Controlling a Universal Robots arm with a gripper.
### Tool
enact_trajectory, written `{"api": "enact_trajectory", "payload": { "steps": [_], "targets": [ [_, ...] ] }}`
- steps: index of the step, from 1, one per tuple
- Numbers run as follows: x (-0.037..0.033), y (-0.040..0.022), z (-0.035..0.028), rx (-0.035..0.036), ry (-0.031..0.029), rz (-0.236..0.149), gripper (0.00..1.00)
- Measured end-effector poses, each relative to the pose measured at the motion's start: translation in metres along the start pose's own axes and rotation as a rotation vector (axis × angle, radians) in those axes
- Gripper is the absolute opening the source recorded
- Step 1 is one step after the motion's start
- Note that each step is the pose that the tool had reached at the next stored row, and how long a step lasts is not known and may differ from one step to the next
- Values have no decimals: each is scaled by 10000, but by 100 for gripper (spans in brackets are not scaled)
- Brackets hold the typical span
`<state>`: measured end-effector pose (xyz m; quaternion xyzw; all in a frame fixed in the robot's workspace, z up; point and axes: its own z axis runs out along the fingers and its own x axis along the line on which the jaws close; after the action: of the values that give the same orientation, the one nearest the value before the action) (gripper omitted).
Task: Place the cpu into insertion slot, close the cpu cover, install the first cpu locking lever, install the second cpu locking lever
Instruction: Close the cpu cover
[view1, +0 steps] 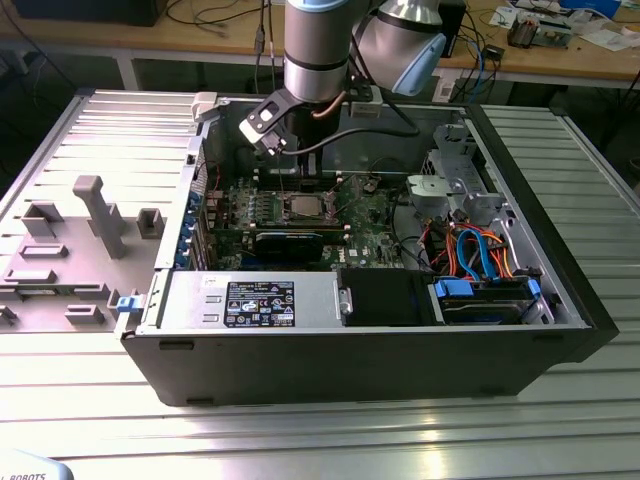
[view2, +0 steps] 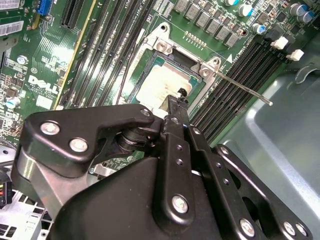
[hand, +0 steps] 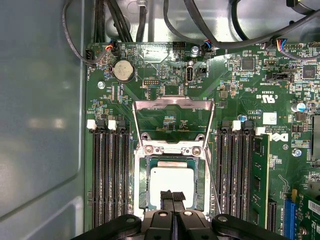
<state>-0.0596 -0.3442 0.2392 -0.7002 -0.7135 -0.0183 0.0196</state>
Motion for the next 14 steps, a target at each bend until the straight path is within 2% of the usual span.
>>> {"api": "enact_trajectory", "payload": {
  "steps": [14],
  "targets": [
    [2,0,-49,0,0,0,11]
  ]
}}
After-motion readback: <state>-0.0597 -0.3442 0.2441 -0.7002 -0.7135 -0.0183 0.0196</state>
